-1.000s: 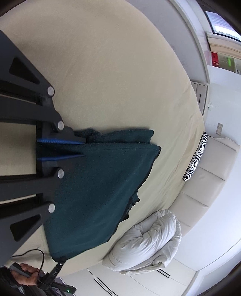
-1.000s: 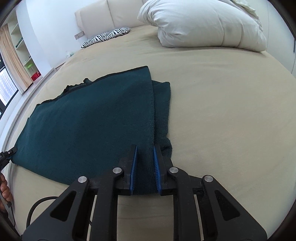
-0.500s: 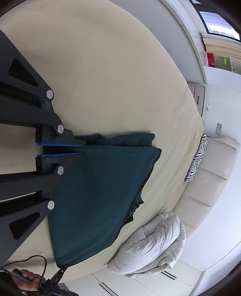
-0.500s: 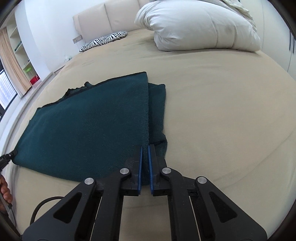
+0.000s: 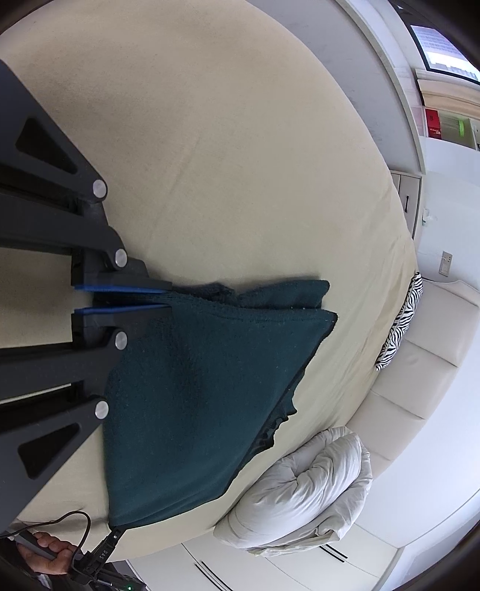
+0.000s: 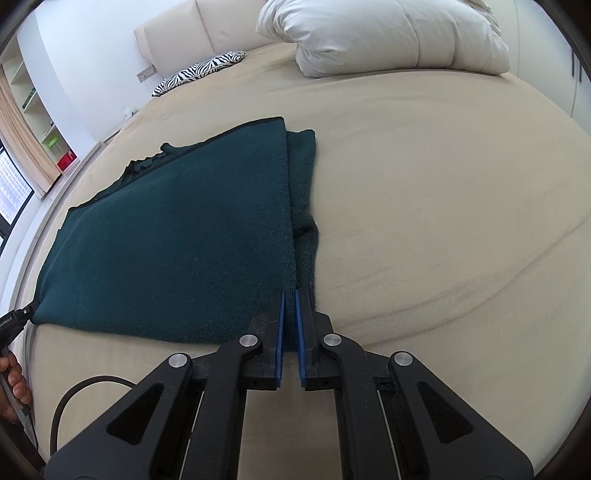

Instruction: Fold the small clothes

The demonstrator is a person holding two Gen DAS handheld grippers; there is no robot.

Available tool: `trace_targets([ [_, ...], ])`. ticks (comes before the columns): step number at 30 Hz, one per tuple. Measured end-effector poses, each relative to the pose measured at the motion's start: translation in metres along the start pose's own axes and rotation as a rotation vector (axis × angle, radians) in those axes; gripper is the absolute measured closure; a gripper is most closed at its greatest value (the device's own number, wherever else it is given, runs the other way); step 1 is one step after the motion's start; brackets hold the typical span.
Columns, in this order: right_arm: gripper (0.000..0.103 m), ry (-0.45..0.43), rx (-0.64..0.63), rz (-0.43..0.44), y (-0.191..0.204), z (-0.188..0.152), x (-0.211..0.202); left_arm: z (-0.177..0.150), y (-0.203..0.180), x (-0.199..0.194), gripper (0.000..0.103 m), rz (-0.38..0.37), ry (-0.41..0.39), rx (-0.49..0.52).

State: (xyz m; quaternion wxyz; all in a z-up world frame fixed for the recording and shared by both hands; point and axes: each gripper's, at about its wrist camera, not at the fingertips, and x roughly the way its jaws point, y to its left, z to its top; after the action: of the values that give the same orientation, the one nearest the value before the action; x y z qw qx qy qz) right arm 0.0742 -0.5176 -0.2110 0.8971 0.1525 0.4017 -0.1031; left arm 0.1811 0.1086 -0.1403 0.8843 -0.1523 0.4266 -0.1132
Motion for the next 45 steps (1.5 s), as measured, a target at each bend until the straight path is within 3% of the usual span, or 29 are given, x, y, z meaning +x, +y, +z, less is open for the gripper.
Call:
trace_targets([
  [34, 0.098, 0.011, 0.021, -0.008, -0.004, -0.003, 0.013, -0.017, 0.008, -0.004, 0.096, -0.03, 0.014, -0.042],
  [40, 0.096, 0.013, 0.017, 0.004, -0.006, -0.004, 0.013, -0.015, 0.01, -0.009, 0.086, -0.052, 0.022, -0.071],
  [41, 0.095, 0.018, 0.025, 0.007, -0.007, -0.003, 0.012, -0.014, 0.009, -0.014, 0.081, -0.039, 0.018, -0.071],
  [43, 0.077, 0.029, 0.07, -0.007, -0.012, -0.001, 0.004, -0.009, 0.003, -0.028, 0.079, 0.004, -0.014, -0.053],
  [45, 0.061, -0.015, 0.144, -0.009, -0.019, 0.003, -0.014, -0.001, -0.007, -0.043, 0.078, 0.028, -0.069, -0.018],
])
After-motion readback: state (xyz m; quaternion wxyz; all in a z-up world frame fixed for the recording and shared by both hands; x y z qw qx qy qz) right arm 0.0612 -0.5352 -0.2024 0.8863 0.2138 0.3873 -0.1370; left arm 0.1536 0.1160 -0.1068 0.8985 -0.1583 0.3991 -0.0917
